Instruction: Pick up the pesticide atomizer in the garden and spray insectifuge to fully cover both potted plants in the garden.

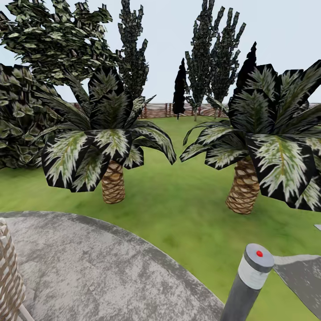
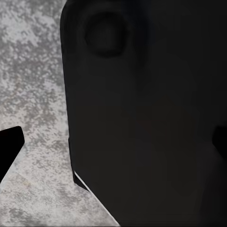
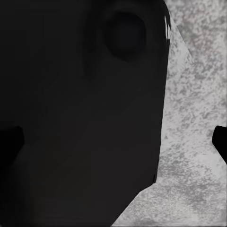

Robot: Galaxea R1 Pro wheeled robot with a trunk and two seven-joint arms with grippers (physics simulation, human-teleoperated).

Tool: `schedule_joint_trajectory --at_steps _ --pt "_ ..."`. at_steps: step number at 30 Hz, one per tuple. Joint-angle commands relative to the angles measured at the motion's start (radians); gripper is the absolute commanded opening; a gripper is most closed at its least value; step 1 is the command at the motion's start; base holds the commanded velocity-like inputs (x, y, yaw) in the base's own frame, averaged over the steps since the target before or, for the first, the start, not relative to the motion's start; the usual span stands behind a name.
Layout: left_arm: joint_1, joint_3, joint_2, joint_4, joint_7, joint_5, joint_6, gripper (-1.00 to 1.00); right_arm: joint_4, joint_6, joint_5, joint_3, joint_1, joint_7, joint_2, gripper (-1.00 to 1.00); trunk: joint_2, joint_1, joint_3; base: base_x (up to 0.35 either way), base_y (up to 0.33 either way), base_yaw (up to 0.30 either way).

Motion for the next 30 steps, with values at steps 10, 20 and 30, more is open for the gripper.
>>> schedule_joint_trajectory --at_steps 10,20,30 --pt "0.004 0.006 -0.017 0.020 -0.002 0.009 0.022 1.00 -0.044 0.004 -0.001 -0.001 -0.013 -0.004 0.028 1.00 0.000 0.000 0.000 0.000 0.000 0.000" --pt "0.004 0.006 -0.017 0.020 -0.002 0.009 0.022 1.00 -0.048 0.006 0.000 0.002 -0.014 0.001 0.029 1.00 0.000 0.000 0.000 0.000 0.000 -0.117" --pt "0.004 0.001 -0.016 0.019 -0.002 0.009 0.021 1.00 -0.048 0.005 0.000 0.002 -0.014 0.002 0.029 1.00 0.000 0.000 0.000 0.000 0.000 -0.263"
